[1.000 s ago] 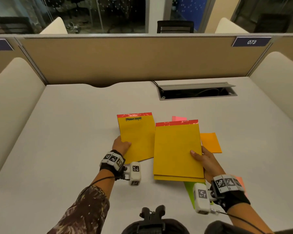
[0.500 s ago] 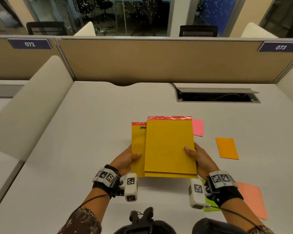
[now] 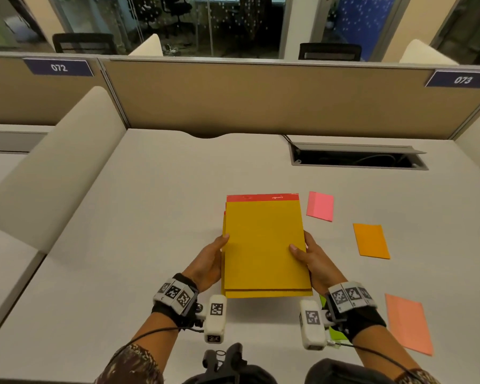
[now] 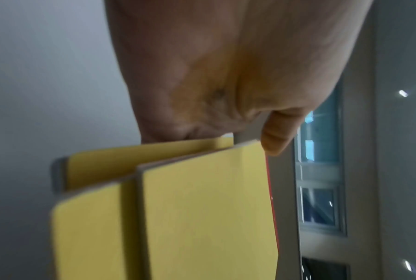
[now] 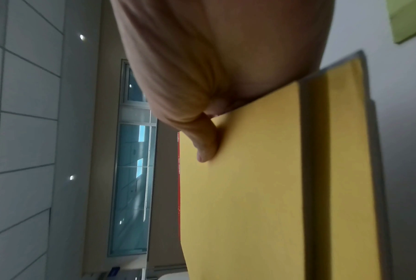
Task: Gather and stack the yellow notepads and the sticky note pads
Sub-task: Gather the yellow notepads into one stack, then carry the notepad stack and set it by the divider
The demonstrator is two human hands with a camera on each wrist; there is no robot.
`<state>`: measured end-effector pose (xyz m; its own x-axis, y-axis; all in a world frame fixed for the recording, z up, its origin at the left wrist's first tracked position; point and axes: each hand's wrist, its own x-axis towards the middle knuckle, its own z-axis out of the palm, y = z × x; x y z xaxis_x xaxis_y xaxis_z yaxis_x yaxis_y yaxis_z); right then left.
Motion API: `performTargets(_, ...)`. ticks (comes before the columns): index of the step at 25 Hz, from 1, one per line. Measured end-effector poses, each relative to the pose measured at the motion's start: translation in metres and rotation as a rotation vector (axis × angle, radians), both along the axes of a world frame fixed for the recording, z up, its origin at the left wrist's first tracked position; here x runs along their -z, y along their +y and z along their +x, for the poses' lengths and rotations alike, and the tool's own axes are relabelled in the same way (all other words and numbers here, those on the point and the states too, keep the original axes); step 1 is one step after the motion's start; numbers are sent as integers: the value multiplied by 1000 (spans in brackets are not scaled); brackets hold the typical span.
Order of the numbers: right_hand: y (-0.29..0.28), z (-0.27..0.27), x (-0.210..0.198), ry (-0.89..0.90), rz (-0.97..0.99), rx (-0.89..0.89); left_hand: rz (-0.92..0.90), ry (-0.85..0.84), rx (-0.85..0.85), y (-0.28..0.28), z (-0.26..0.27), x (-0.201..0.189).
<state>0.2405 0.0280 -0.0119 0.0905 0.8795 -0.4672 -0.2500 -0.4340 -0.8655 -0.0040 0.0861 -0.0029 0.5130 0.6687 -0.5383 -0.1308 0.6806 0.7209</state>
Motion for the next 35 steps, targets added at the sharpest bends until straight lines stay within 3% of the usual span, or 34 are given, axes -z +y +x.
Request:
performTargets(3, -4, -1, 7, -50, -19, -38, 131, 177, -22, -2, 8, -3)
performTargets(7, -6, -7, 10, -72, -25, -5, 234, 210, -36, -9, 13, -7)
performTargets(16, 4, -10, -48, 19, 409, 154, 630, 195, -162, -24, 26, -60)
performTargets(22, -1, -26, -38, -157, 499, 147, 645, 227, -327, -49, 23, -41)
performTargets(28, -7, -31, -20, -136, 418, 185, 650, 263, -302, -54, 23, -29)
performTargets(35, -15, -34, 0, -165, 315, 108, 731, 391, -217, -51, 17, -6)
